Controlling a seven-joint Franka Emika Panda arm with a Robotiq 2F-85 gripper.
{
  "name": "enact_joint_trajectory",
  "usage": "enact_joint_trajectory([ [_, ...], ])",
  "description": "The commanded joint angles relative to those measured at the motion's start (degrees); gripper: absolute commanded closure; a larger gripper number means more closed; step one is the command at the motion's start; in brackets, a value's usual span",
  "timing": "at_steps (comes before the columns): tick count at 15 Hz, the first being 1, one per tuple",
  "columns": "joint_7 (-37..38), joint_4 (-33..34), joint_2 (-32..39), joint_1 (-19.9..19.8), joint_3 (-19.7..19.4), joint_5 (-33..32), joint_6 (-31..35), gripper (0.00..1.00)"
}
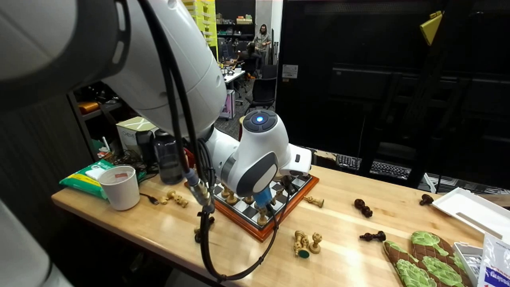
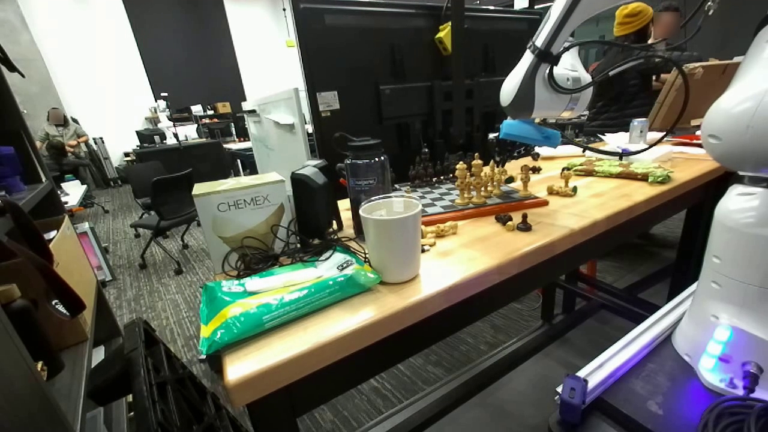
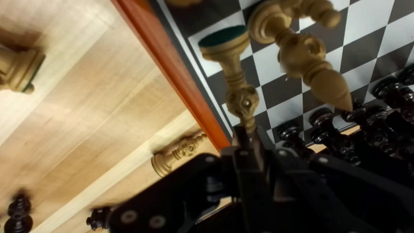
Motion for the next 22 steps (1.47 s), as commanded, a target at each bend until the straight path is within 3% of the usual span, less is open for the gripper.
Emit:
enact_joint_trajectory([
  [1, 2.18, 2.31, -1.88, -1.65, 0.68, -3.32, -4.24, 0.98],
  [4, 4.08, 5.61, -3.05, -1.0, 1.14, -3.67, -9.92, 0.98],
  [13, 12.99, 17.64, -8.31, -0.31, 5.24, -8.23, -38.27, 0.98],
  [18, 18.06, 21.32, -6.25, 0.57, 5.39, -3.07, -43.18, 0.98],
  [22, 30.06, 21.3, -4.88, -0.48, 6.34, -7.4, -42.81, 0.98],
])
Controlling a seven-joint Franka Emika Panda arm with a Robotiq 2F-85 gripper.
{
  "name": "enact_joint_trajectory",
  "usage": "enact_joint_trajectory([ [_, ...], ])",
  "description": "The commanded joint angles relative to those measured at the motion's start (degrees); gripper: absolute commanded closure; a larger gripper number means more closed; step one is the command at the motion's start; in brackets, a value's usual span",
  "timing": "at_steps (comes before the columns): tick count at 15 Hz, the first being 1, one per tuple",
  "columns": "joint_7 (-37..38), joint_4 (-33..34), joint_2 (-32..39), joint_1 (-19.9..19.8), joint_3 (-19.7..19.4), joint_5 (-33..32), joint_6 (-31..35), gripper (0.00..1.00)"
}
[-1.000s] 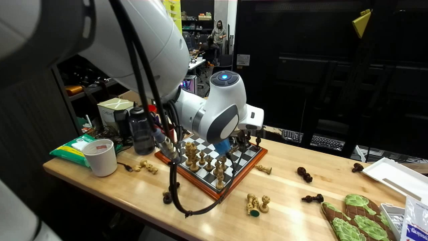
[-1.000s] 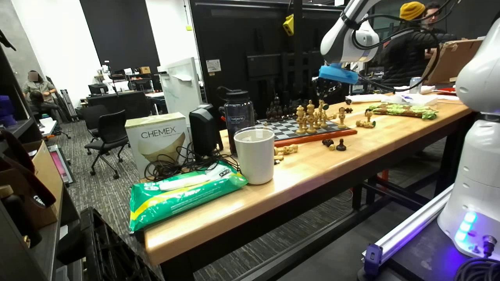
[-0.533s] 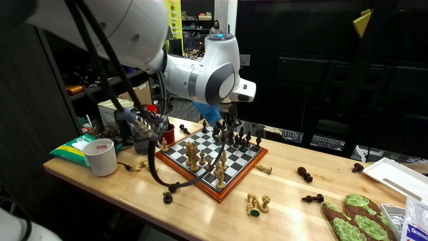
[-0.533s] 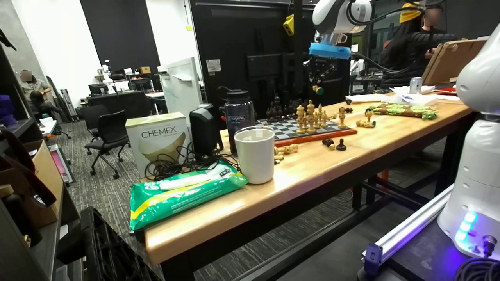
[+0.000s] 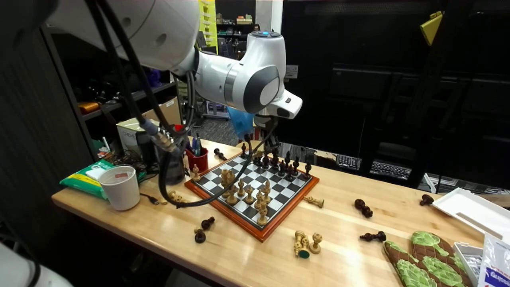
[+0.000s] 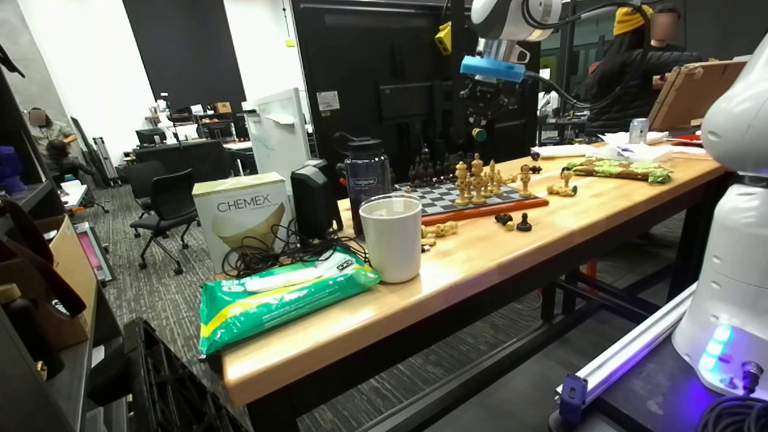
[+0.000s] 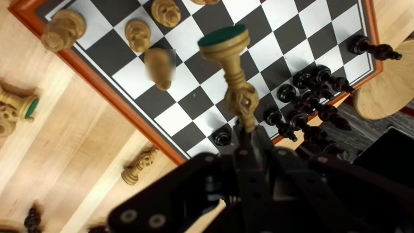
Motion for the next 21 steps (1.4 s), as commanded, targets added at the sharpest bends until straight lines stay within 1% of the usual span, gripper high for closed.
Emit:
enact_joint_trajectory([
  [1, 11.51, 1.13, 1.58, -0.82, 0.88, -4.69, -1.44, 0.98],
  [3, 19.03, 1.44, 2.66, -1.07, 0.86, -8.96, -2.08, 0.98],
  [5, 22.2, 1.82, 3.55, -0.29, 0.48, -10.54, -2.24, 0.98],
  [13, 20.34, 2.12, 4.77, 1.77, -0.18, -8.71, -1.39, 0.98],
  [18, 19.35, 1.98, 4.7, 2.12, -0.29, -8.17, -1.14, 0.98],
  [19, 19.88, 1.42, 4.75, 1.86, -0.39, -9.01, -0.69, 0.98],
  [20, 19.86, 1.41, 4.78, 1.87, -0.41, -9.01, -0.68, 0.92],
  [21, 19.86, 1.39, 4.83, 1.86, -0.46, -9.01, -0.68, 0.92],
])
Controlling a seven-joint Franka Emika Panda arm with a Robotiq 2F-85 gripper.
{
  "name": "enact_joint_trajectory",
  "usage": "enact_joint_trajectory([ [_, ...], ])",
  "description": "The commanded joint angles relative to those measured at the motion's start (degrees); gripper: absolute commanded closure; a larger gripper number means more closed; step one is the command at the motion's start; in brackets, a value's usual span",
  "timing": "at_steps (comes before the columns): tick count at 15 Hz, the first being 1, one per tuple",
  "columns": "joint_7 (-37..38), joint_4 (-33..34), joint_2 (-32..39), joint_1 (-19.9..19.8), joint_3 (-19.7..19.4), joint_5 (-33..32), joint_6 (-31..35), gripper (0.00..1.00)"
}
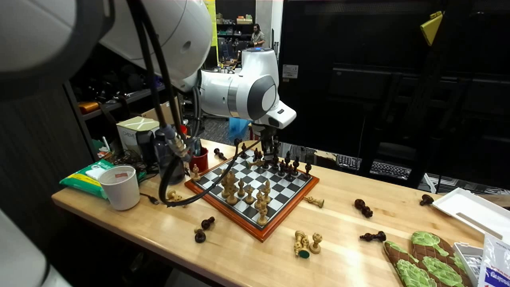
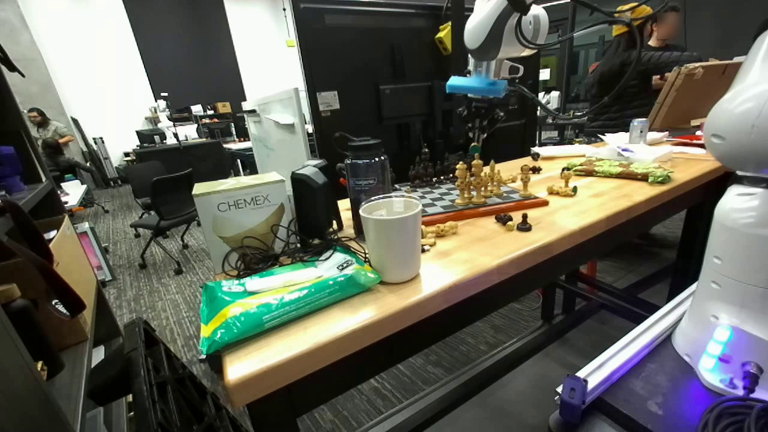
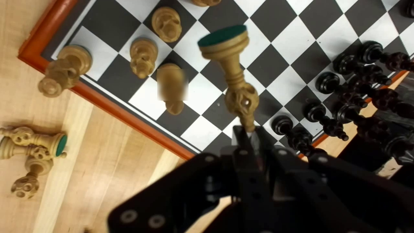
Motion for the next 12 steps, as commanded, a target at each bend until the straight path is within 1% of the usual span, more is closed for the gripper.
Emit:
enact_joint_trajectory([
  [1, -0.05, 0.08, 0.06, 0.46, -0.51, -0.01, -0.1, 0.92],
  [5, -0.05, 0.08, 0.29, 0.48, -0.57, -0.01, -0.07, 0.92],
  [6, -0.05, 0.08, 0.31, 0.48, -0.57, -0.01, -0.07, 0.98],
  [9, 2.33, 1.74, 2.23, 0.16, -1.13, 1.85, 0.54, 0.98],
  [10, 1.56, 2.28, 2.72, 0.24, -1.5, 3.85, 0.29, 0.98],
  [12, 2.5, 3.54, 3.88, 0.06, -2.24, 6.56, 0.12, 0.98],
])
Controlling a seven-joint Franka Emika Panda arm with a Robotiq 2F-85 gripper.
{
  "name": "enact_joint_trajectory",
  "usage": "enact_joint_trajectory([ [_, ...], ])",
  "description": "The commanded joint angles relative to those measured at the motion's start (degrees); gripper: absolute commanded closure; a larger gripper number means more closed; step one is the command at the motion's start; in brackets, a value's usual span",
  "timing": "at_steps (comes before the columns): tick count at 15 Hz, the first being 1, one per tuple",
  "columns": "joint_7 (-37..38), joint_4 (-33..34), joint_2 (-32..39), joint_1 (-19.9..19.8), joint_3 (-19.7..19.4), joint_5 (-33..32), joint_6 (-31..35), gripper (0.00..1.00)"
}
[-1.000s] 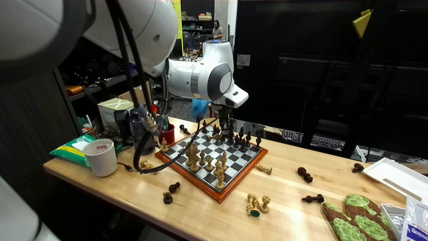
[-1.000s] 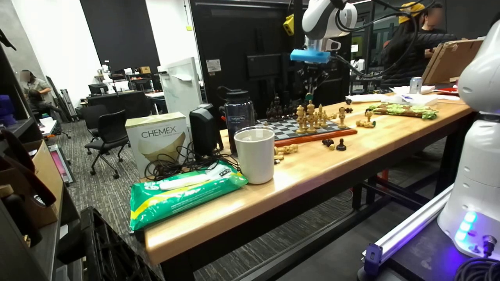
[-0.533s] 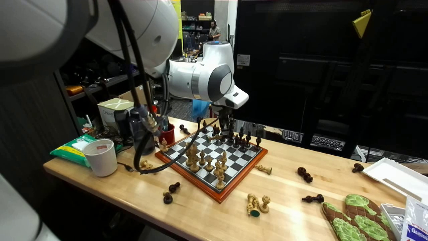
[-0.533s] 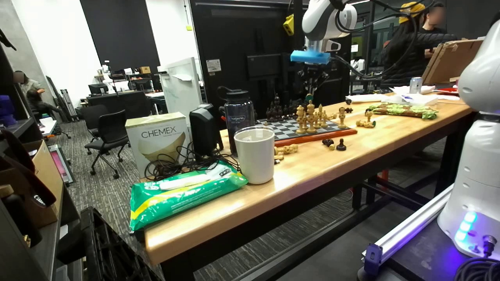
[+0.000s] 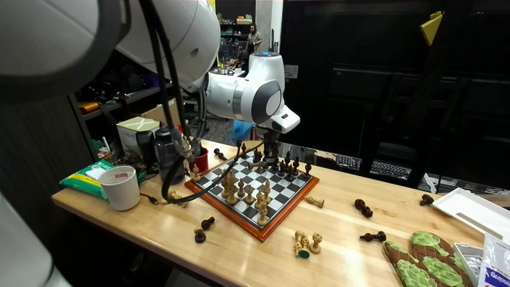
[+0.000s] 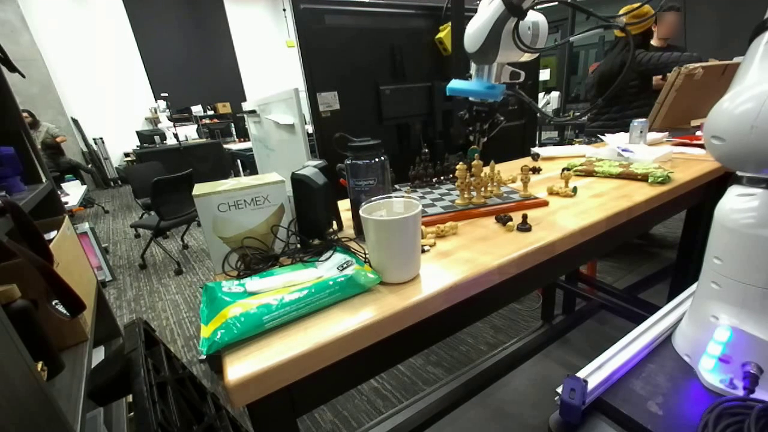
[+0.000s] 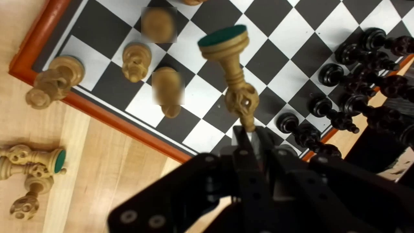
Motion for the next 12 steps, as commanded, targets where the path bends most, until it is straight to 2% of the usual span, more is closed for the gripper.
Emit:
enact_joint_trajectory([
  [1, 2.63, 3.15, 2.57, 0.03, -1.44, 4.12, -0.3, 0.98],
  [4, 6.41, 4.48, 4.59, -0.14, -2.69, 6.07, 1.1, 0.98],
  [12, 22.77, 5.38, 9.71, 0.69, -5.21, 3.66, 6.13, 0.98],
])
